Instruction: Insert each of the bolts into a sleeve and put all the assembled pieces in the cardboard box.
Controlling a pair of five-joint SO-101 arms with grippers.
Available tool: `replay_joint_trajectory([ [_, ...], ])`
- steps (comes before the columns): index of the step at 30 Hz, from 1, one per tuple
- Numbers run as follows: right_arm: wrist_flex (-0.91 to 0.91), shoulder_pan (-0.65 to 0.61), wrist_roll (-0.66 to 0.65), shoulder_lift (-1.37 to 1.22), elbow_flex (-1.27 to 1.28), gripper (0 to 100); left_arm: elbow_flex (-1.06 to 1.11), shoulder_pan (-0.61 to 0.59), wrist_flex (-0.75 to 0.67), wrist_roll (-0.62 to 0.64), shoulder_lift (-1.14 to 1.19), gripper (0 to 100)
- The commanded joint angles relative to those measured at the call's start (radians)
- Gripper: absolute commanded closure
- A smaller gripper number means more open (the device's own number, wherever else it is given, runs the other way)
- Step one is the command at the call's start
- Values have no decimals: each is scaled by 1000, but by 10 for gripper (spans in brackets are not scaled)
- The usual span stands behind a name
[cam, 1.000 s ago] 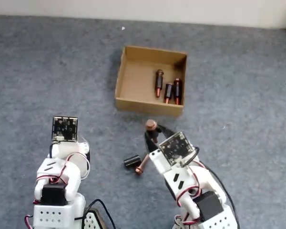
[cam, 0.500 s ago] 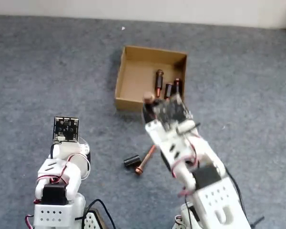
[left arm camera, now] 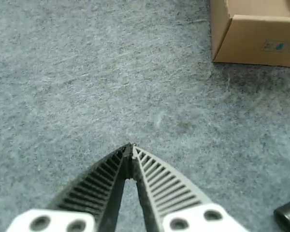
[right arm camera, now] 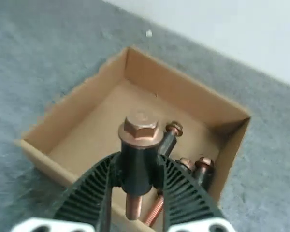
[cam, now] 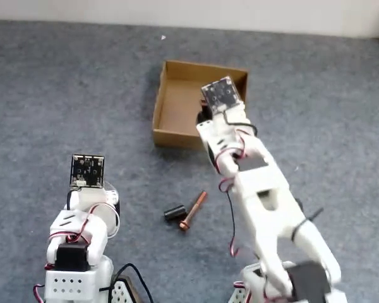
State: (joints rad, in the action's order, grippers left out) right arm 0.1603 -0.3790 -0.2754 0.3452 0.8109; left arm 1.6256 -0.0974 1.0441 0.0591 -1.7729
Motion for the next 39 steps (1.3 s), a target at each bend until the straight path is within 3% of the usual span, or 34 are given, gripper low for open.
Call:
replay_joint_trajectory([
  [1,-61,22,0,-142,-143,993,-4,-12,0,-11,-5,995],
  [6,-50,33,112,-246,-205,985,-4,-12,0,-11,-5,995],
  [12,217,47,189,-246,-311,759,-4,-12,2,-11,-5,995],
  [21,668,42,172,-243,-526,754,-4,-13,-2,-12,-5,995],
  [26,903,39,12,-202,-598,754,-4,-13,2,-14,-5,995],
  [35,1089,-189,-121,54,-466,754,-4,-16,2,-15,-5,995],
  [39,1072,-315,-126,130,-332,754,-15,-113,-3,-17,-5,995],
])
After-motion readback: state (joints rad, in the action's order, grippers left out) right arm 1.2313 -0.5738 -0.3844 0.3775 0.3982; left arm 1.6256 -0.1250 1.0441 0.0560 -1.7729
